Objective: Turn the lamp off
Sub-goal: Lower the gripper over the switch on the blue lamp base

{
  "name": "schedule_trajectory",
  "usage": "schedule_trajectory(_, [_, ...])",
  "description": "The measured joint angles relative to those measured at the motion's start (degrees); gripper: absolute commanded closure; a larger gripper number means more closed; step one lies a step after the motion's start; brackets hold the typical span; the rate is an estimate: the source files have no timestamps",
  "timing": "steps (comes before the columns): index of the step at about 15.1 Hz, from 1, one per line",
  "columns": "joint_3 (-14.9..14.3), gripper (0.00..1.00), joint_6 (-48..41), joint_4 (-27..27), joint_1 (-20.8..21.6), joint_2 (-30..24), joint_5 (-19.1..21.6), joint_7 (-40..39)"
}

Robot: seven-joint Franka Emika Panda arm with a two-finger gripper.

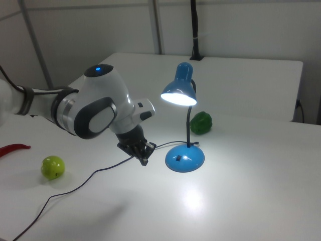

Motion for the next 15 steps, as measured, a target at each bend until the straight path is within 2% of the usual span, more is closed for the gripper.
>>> schedule_trajectory(7, [-0.1,1.0,17.1,-0.5,-0.3,5.9,7.2,1.0])
schedule_trajectory(12, [-0.1,1.0,25.5,-0.3,-0.4,9.7,10.4,1.1])
schedule_trajectory(15, [-0.1,1.0,27.6,1.2,-0.8,11.9,12.4,1.2])
